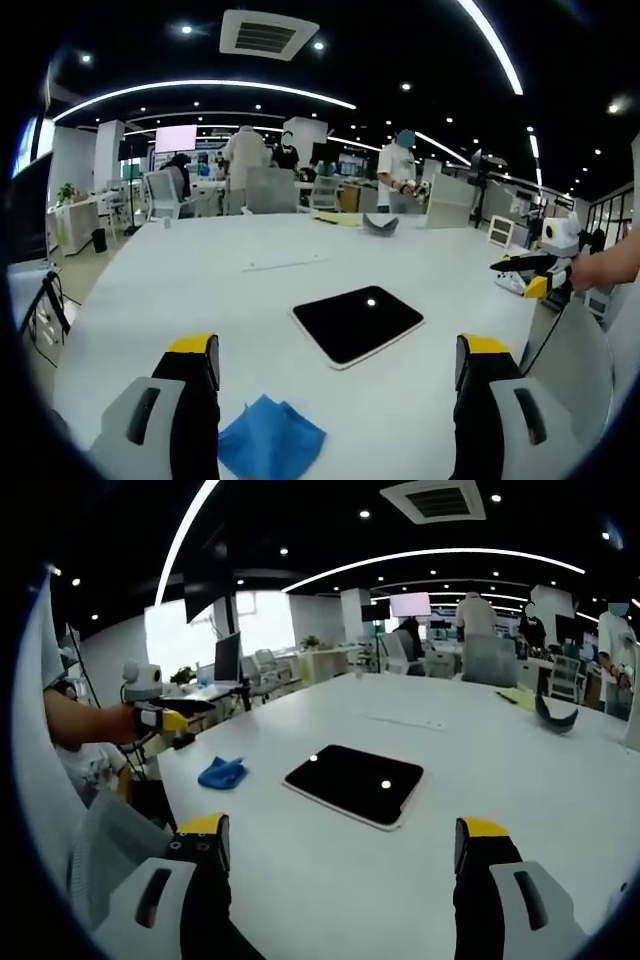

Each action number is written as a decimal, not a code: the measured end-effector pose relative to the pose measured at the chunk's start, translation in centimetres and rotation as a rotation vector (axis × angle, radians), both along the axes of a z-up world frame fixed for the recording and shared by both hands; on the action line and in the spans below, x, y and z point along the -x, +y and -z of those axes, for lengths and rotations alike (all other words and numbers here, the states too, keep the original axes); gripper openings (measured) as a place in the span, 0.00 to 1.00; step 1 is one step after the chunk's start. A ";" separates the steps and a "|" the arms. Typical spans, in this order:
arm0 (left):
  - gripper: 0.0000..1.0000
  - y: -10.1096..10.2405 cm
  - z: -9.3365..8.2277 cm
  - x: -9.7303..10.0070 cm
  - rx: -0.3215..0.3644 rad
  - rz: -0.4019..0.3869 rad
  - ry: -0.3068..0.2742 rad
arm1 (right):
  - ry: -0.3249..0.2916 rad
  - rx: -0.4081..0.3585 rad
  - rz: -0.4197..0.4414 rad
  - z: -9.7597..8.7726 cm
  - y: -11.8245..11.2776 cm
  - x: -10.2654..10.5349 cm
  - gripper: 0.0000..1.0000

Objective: Wipe the mirror surface with the cleaning cloth until all visible marks leave the cleaned area.

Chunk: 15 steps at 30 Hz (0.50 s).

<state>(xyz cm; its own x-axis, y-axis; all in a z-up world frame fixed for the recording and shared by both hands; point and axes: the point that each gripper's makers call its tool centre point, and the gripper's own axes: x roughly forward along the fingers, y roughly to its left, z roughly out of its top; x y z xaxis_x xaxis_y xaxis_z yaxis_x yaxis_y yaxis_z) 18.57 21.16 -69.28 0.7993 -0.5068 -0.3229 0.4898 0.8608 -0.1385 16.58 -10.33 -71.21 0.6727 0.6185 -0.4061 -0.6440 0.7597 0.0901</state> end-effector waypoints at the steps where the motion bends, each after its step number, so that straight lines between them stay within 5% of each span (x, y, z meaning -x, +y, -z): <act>1: 0.99 0.0 0.0 0.0 0.004 -0.002 0.003 | -0.001 -0.001 0.000 0.0 0.0 0.0 0.92; 15: 0.99 0.2 0.9 -0.2 -0.007 -0.016 0.017 | -0.002 0.005 0.004 0.1 -0.3 -0.3 0.91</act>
<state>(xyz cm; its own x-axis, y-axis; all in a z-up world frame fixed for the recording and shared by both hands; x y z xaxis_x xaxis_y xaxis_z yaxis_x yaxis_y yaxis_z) 18.72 21.40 -70.16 0.8017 -0.4915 -0.3401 0.4733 0.8695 -0.1409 16.86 -10.66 -71.27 0.6758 0.6139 -0.4079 -0.6414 0.7625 0.0849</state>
